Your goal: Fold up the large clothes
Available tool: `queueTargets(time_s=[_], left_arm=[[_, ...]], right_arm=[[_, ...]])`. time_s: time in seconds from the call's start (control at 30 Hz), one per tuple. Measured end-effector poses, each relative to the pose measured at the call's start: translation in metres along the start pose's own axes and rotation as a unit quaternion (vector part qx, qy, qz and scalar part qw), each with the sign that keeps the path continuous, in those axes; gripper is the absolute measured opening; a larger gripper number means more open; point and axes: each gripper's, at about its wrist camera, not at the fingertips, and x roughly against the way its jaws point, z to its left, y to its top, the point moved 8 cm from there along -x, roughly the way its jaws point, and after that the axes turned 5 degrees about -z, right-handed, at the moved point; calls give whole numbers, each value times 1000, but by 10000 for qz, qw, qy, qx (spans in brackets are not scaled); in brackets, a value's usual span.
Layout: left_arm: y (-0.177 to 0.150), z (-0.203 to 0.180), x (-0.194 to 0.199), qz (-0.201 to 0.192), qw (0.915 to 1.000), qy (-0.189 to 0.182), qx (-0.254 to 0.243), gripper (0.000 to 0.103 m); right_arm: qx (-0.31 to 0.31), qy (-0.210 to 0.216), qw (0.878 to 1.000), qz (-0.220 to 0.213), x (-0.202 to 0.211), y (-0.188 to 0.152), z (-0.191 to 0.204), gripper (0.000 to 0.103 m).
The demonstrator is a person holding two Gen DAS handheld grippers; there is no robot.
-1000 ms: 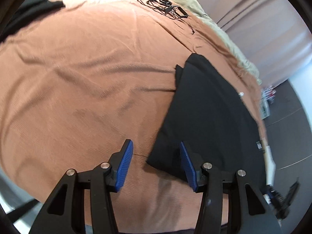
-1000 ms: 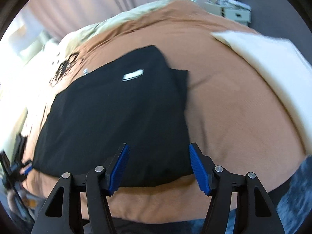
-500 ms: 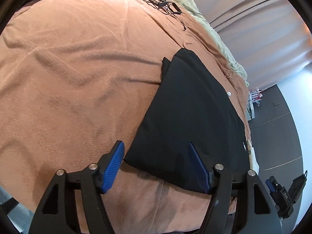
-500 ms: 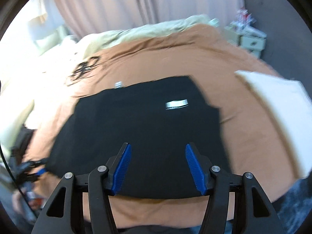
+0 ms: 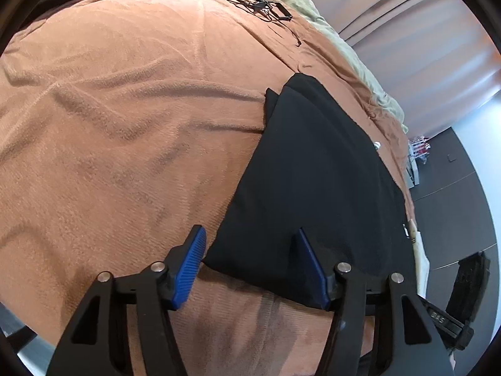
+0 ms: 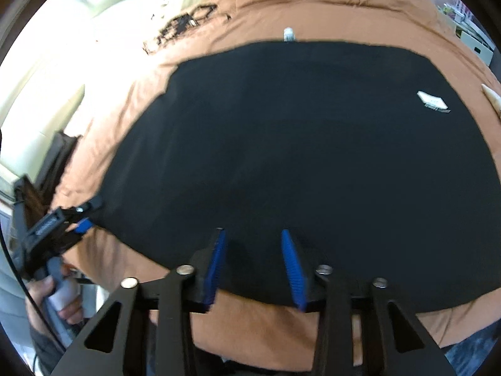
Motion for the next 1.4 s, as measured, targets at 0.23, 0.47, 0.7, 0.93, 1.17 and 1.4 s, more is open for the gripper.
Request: queueTargets(time_s=[0.23, 0.47, 0.7, 0.93, 1.17, 1.4], left_arm=[[2, 2, -7, -14, 10000, 17, 95, 60], [11, 3, -14, -90, 9995, 52, 304, 60], [20, 2, -19, -169, 9991, 97, 364, 60], [25, 3, -25, -194, 9991, 109, 361, 60], [25, 3, -26, -202, 9992, 120, 328, 60], [14, 6, -19, -43, 9978, -158, 637, 60]], right_arm=[[-181, -285, 9994, 28, -26, 20, -22, 28], [-223, -499, 9985, -49, -48, 61, -38, 21], [-445, -334, 9984, -102, -68, 112, -46, 17], [-582, -461, 9971, -145, -89, 157, -63, 14], [-620, -466, 9969, -154, -104, 181, -74, 14], [-681, -96, 9969, -368, -67, 167, -66, 23]])
